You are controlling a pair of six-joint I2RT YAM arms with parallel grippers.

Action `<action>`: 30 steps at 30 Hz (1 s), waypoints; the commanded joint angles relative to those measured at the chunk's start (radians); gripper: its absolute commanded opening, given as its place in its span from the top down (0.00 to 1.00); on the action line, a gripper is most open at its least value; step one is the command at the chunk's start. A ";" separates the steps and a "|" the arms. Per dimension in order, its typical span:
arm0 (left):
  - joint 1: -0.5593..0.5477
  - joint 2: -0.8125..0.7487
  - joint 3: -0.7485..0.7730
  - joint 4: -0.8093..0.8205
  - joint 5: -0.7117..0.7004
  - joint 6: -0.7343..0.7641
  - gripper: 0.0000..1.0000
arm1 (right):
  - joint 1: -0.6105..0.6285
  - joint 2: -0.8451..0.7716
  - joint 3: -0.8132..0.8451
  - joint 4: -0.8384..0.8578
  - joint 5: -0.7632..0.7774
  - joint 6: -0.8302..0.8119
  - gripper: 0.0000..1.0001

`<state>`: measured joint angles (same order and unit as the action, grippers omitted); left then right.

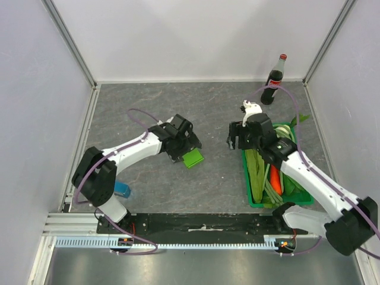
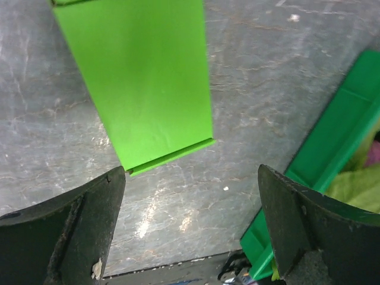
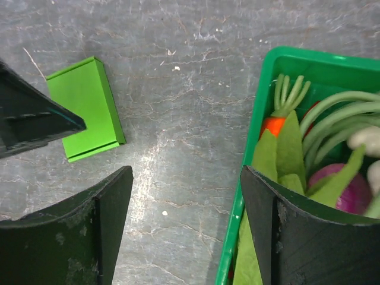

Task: Fold the paper box

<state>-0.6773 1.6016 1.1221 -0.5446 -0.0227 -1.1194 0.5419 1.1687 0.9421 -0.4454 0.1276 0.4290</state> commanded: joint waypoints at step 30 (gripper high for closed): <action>0.122 0.320 -0.096 0.532 -0.220 -0.721 0.55 | -0.011 -0.147 -0.039 -0.102 -0.074 -0.121 0.19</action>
<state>-0.6231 1.8229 0.9710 -0.0460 -0.1905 -1.6871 0.5327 0.9966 0.8413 -0.5419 0.0410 0.3355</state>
